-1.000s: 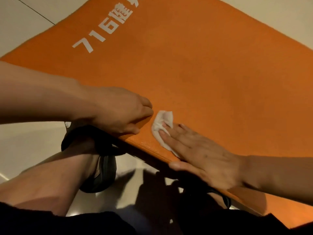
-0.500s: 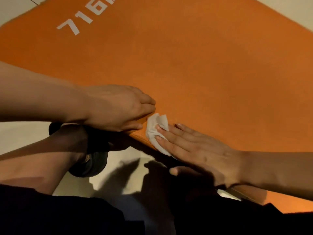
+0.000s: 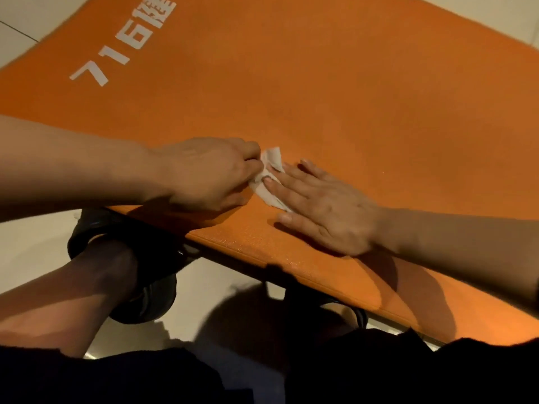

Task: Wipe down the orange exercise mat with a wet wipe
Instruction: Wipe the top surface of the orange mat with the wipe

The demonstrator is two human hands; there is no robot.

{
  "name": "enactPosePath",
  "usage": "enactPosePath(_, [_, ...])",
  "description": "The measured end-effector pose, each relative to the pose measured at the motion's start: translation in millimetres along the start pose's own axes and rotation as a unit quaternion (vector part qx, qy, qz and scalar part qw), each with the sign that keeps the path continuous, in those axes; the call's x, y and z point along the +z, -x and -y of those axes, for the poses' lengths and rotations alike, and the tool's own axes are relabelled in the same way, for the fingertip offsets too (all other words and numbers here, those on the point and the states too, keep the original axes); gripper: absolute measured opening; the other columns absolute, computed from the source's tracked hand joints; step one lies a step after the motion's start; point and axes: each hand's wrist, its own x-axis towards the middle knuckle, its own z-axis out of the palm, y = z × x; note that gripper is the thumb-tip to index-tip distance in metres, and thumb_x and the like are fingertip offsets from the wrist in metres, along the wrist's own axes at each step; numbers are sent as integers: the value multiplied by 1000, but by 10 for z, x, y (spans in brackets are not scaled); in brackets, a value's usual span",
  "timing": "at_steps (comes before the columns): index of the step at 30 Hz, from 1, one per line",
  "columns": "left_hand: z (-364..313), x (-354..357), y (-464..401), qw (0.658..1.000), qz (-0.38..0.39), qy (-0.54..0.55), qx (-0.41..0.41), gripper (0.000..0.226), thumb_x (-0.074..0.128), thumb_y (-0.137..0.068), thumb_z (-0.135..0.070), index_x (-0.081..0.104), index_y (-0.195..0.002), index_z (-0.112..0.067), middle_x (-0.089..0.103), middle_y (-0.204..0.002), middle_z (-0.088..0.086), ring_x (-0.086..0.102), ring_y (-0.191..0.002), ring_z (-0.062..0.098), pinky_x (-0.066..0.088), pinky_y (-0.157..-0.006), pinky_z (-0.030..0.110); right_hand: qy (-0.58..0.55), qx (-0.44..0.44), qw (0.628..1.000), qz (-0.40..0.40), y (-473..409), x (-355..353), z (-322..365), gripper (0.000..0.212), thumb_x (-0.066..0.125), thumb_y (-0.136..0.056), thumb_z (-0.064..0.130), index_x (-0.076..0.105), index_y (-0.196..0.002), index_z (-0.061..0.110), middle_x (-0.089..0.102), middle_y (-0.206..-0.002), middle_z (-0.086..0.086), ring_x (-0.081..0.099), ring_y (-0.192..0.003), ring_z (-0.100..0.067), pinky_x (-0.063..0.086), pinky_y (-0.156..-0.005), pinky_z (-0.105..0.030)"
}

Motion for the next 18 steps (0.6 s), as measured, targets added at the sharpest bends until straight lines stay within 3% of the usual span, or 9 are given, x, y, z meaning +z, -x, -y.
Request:
enactPosePath(2, [68,-33,-87,999,12,-22,-38,59,47,-93,-50,40,-140,-15,40,-137,3,50,-115,22,45,-93,34,25,98,995,7,-223,-111,-202,73,-7,-95,57,-4,-155,16,-10,-162,-4,-13,-148,-14,-16,-118,-32])
enactPosePath(5, [186,-74,-116,997,32,-21,-71,70,49,-94,-51,27,-150,-16,28,-151,2,40,-131,24,41,-103,34,22,211,977,-4,-197,-144,-578,91,-21,-81,69,-9,-155,16,-13,-162,-4,-15,-148,-14,-17,-118,-33])
enactPosePath(7, [225,-54,-133,996,33,-13,-82,72,48,-94,-52,24,-151,-15,24,-154,2,33,-136,23,36,-108,34,18,200,980,8,-112,-68,-552,96,-23,-76,73,-12,-154,17,-18,-161,-3,-19,-147,-13,-18,-117,-32])
enactPosePath(11, [251,8,-220,996,-8,8,-87,69,45,-93,-53,30,-148,-13,26,-155,4,30,-137,22,33,-110,33,-13,77,997,23,-255,-60,-39,82,-8,-87,67,-16,-153,19,-24,-159,-2,-24,-145,-12,-18,-118,-32])
enactPosePath(14, [255,9,-275,996,-10,26,-88,71,43,-93,-54,28,-149,-13,24,-156,5,29,-139,22,28,-112,32,31,22,999,35,-326,-112,-80,80,-5,-88,63,-15,-153,19,-20,-159,-2,-23,-146,-13,-17,-118,-34])
enactPosePath(16, [267,8,-269,995,12,21,-95,76,42,-94,-57,20,-152,-13,17,-159,3,24,-142,22,23,-114,31,32,59,997,37,-292,-140,-332,84,-13,-83,68,-17,-153,22,-19,-160,-1,-21,-145,-11,-20,-117,-33])
enactPosePath(18, [291,12,-254,994,30,18,-101,80,40,-94,-59,14,-154,-14,11,-161,2,20,-144,22,19,-116,31,-3,152,988,15,-257,-138,-574,96,-24,-74,75,-15,-153,22,-18,-161,0,-18,-146,-11,-19,-116,-30])
